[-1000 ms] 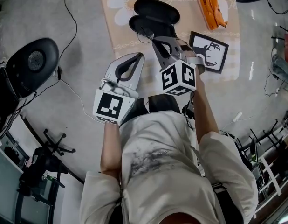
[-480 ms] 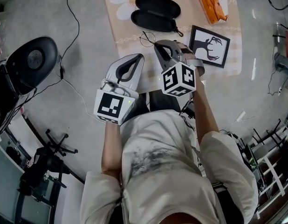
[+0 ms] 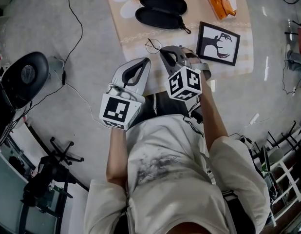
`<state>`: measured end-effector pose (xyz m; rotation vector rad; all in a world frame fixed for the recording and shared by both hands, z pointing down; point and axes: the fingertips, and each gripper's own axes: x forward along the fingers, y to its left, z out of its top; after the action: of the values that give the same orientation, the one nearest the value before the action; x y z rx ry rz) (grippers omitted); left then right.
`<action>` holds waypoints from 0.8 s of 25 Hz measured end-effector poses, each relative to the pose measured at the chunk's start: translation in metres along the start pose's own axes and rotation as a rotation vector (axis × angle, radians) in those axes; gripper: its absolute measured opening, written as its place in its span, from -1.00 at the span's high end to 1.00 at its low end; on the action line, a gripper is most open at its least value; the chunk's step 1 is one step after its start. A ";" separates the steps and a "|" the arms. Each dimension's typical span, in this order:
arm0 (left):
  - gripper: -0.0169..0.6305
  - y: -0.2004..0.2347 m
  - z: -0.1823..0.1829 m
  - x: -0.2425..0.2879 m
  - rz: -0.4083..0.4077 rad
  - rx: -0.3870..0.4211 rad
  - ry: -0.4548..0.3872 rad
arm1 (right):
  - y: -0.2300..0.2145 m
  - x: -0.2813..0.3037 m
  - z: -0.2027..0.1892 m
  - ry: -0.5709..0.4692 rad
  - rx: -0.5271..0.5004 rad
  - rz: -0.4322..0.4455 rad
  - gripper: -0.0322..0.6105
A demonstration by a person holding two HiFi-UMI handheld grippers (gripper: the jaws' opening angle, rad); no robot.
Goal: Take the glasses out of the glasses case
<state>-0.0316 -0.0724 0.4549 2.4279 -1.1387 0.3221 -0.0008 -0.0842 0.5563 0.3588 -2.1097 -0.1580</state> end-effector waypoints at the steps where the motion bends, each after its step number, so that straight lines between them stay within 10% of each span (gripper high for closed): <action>1: 0.93 0.000 -0.001 -0.001 -0.003 0.001 0.001 | 0.002 0.001 -0.001 0.000 0.000 0.003 0.84; 20: 0.93 0.000 -0.012 -0.005 -0.008 -0.006 0.015 | 0.025 0.018 -0.012 0.008 -0.033 0.025 0.84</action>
<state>-0.0355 -0.0632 0.4635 2.4200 -1.1219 0.3337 -0.0039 -0.0659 0.5835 0.3124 -2.1008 -0.1763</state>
